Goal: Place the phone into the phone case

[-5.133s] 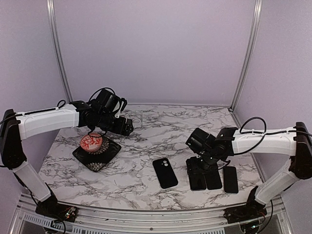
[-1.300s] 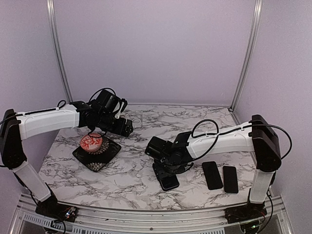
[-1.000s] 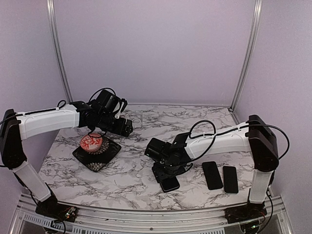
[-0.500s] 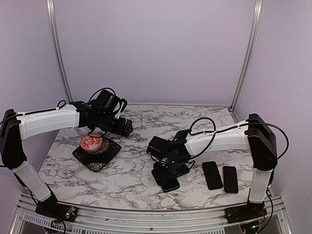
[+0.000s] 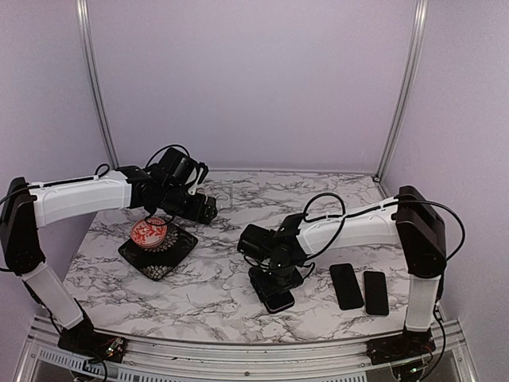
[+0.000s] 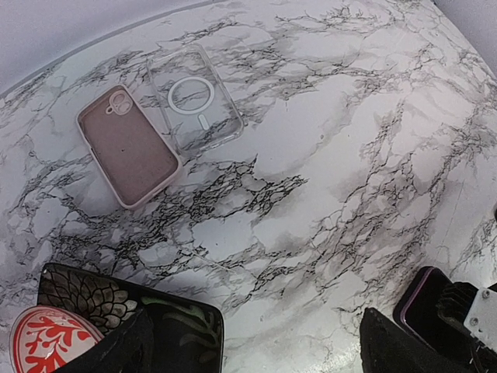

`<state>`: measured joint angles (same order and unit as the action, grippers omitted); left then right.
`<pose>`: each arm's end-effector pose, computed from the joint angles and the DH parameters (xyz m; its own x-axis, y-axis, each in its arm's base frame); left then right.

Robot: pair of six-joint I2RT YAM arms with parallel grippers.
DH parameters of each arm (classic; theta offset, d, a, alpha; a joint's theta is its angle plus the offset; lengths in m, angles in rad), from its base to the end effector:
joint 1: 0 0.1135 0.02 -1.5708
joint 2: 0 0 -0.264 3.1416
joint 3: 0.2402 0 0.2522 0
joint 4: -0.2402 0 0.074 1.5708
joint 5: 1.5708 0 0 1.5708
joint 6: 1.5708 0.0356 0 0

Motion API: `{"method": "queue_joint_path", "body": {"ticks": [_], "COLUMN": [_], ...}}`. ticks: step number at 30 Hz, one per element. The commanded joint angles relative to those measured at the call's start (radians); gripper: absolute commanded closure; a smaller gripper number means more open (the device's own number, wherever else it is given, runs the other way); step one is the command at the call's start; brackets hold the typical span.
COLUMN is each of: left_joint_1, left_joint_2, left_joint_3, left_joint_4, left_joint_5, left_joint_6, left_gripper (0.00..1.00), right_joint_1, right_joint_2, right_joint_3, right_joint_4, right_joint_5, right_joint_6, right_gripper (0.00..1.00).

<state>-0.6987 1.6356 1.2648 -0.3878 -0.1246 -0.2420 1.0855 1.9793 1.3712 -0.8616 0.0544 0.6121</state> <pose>0.2835 -0.2324 0.2689 -0.6478 0.2336 -0.7251 0.4264 0.9000 -0.0909 0.1749 0.3275 0.1561 -0.8859 -0.4498 -0.1137 -0.4541 0.8908 0.0137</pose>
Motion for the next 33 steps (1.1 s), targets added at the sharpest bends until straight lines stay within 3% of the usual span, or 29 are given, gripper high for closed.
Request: {"method": "queue_joint_path", "body": {"ticks": [1, 5, 11, 15, 20, 24, 28, 33], "left_joint_1": [0.001, 0.001, -0.001, -0.002, -0.015, -0.038, -0.05, -0.085], "left_joint_2": [0.009, 0.021, 0.068, 0.123, 0.177, 0.185, 0.242, 0.263], "left_joint_3": [-0.003, -0.003, -0.021, -0.067, -0.122, -0.188, -0.173, -0.149], "left_joint_4": [-0.012, -0.011, 0.055, 0.207, 0.398, 0.583, 0.606, 0.648], "left_joint_5": [-0.008, 0.014, 0.192, 0.405, 0.565, 0.628, 0.674, 0.722], "left_joint_6": [0.011, 0.001, -0.06, -0.19, -0.321, -0.369, -0.395, -0.405], "left_gripper": [0.07, 0.07, 0.06, 0.05, 0.02, 0.01, 0.02, 0.14], "right_joint_1": [0.014, 0.017, 0.021, 0.016, 0.017, 0.017, 0.018, 0.019], "right_joint_2": [0.025, -0.03, -0.154, -0.181, -0.217, -0.287, -0.309, -0.33], "right_joint_3": [0.006, -0.014, -0.181, -0.257, -0.292, -0.348, -0.369, -0.38], "right_joint_4": [-0.013, 0.049, 0.285, 0.374, 0.429, 0.538, 0.589, 0.628], "right_joint_5": [0.013, 0.044, 0.077, 0.085, 0.125, 0.149, 0.163, 0.188], "right_joint_6": [-0.006, -0.008, -0.039, -0.056, -0.073, -0.109, -0.135, -0.149], "right_gripper": [0.4, 0.58, 0.69, 0.72, 0.75, 0.78, 0.78, 0.78]}}
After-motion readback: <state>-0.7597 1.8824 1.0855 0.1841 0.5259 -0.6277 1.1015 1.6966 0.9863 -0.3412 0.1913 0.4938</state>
